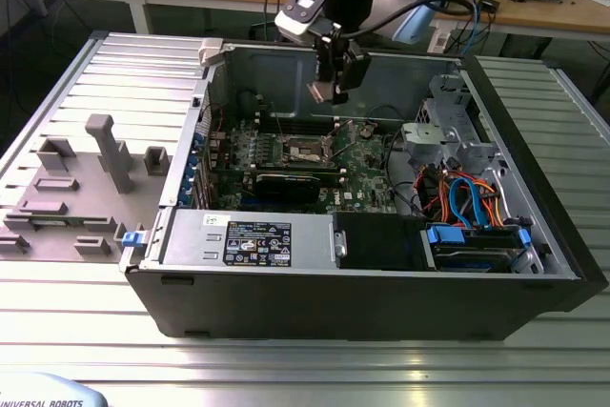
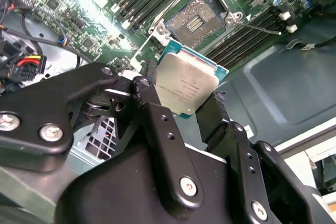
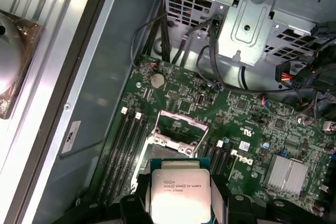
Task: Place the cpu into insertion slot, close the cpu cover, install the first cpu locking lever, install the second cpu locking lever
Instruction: 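Place the cpu into insertion slot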
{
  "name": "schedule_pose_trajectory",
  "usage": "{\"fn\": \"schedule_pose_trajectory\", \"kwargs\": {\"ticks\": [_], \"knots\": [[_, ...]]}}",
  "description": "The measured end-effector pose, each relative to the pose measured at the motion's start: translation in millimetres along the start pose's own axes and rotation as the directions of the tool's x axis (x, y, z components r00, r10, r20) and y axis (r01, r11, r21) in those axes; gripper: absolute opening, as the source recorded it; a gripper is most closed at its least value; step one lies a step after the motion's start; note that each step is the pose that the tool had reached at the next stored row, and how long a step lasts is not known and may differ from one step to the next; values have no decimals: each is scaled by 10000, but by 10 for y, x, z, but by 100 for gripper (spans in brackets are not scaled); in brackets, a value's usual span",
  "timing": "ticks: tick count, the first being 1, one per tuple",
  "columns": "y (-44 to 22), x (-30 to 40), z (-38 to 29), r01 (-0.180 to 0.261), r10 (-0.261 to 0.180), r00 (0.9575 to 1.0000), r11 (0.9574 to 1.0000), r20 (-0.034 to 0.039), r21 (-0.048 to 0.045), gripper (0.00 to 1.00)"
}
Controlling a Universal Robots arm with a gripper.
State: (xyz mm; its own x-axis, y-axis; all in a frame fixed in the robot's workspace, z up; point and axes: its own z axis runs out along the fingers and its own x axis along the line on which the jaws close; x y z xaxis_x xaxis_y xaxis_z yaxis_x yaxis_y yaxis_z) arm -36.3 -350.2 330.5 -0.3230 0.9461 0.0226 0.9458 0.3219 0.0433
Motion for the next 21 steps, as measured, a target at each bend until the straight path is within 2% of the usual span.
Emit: {"fn": "schedule_pose_trajectory", "kwargs": {"ticks": [5,21], "knots": [[-4,0,12,-170,170,9999,9998,-15,88,54],[-4,0,30,-178,178,9998,9998,-18,89,54]]}}
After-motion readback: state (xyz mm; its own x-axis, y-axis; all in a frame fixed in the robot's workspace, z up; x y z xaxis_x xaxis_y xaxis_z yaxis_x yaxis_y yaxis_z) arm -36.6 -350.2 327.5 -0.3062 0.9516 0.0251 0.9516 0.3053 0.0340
